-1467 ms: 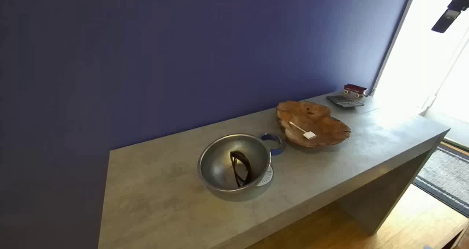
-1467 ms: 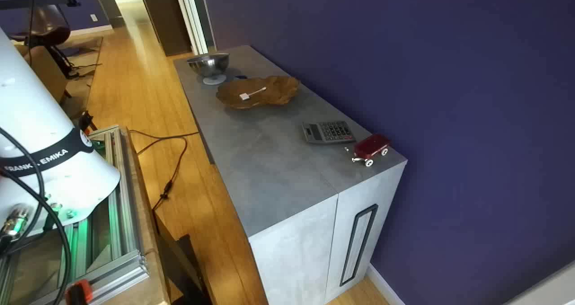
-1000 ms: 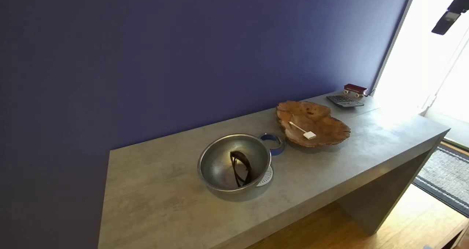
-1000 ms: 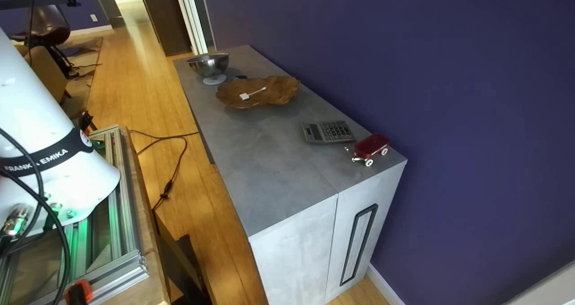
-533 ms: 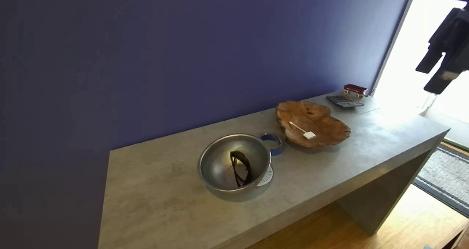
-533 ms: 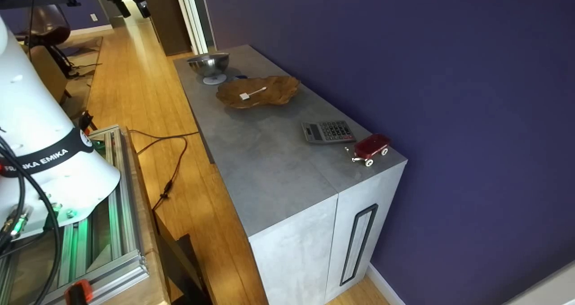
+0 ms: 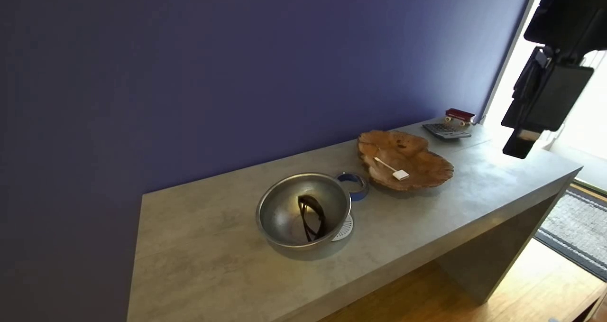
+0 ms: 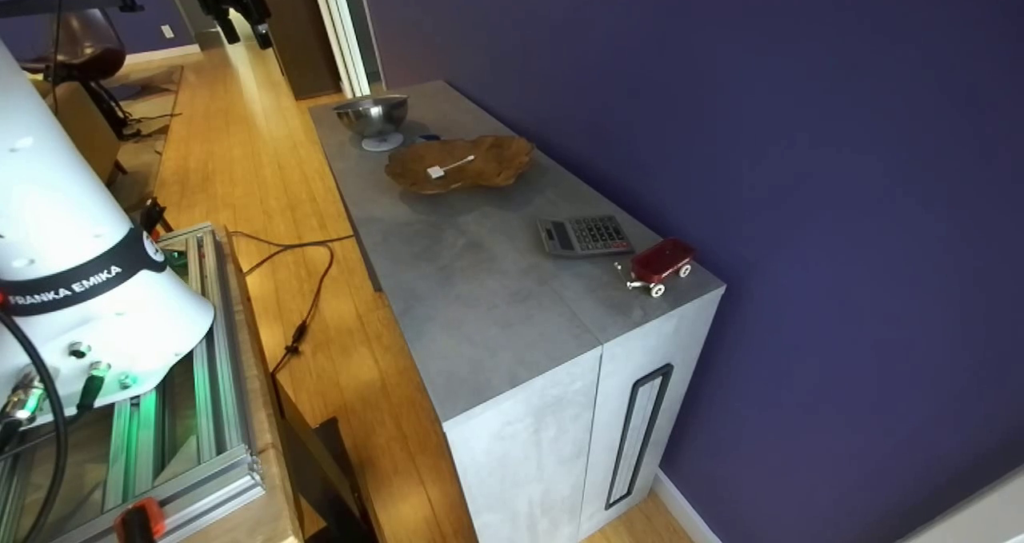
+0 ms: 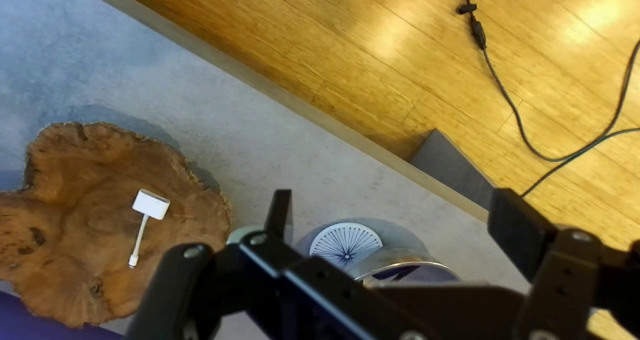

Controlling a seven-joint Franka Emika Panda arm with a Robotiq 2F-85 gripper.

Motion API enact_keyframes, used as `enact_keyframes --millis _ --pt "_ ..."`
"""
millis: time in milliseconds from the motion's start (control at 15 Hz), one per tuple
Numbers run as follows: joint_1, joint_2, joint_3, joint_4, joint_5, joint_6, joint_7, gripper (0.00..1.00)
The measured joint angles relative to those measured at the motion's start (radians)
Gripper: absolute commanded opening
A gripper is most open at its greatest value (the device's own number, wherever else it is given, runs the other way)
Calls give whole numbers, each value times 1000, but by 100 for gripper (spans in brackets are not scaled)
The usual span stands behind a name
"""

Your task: Remove the glasses from the silver bowl

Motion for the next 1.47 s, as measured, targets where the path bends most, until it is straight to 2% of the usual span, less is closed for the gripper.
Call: enact_keyframes --millis 733,867,1000,1133,1267,1467 --pt "11 -13 -1 -5 -7 -2 9 100" --pt "-11 33 23 23 -101 -1 104 100" --pt "-64 129 75 88 -241 4 236 100" --pt "-84 242 82 170 -378 3 355 100" --pt "-74 356 58 257 -510 0 448 100" --pt "18 526 -44 403 -612 -3 474 100"
